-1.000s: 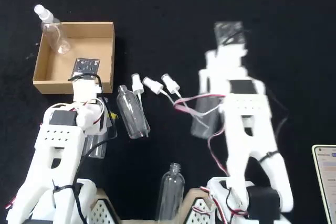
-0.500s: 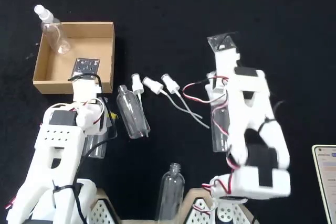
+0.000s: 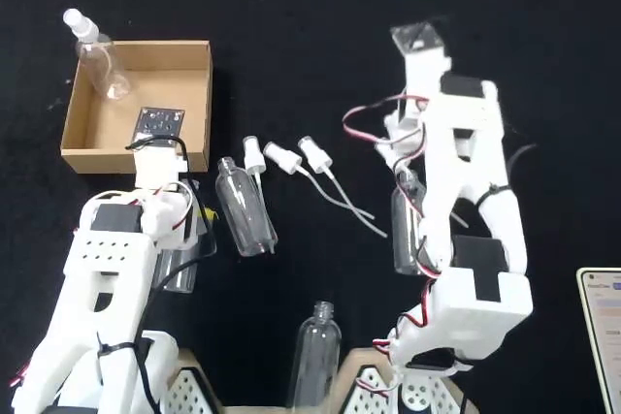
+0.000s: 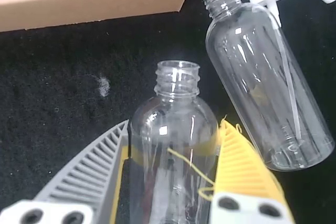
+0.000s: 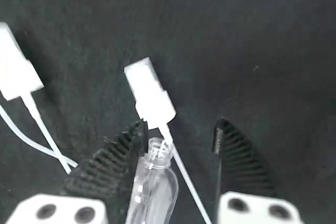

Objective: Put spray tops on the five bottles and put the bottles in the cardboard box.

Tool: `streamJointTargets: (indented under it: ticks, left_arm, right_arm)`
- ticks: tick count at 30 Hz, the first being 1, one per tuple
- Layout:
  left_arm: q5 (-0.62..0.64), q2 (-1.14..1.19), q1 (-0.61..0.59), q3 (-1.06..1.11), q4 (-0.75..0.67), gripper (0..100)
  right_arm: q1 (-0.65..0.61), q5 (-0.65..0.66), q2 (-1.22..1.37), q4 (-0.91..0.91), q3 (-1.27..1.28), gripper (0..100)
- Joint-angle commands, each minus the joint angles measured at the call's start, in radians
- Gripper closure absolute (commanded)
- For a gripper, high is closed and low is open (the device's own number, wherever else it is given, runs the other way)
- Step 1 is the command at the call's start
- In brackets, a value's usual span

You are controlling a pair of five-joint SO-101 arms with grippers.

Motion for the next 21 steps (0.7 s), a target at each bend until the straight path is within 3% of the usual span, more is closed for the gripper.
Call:
streamJointTargets:
  ticks: [1,5,21]
  left_arm:
    - [0.002,-0.029,-0.012,-0.007,-0.008,83]
    - [0.002,-0.029,-0.012,-0.007,-0.008,83]
    - [0.002,-0.029,-0.012,0.004,-0.014,83]
  right_arm:
    - [-0.044,0.048,-0.008,0.023,-0.074,79.5]
    - [-0.115,0.196,0.041,0.017,-0.042,82.6]
    - [-0.025,0.354,0.363,0.032,-0.205,83.5]
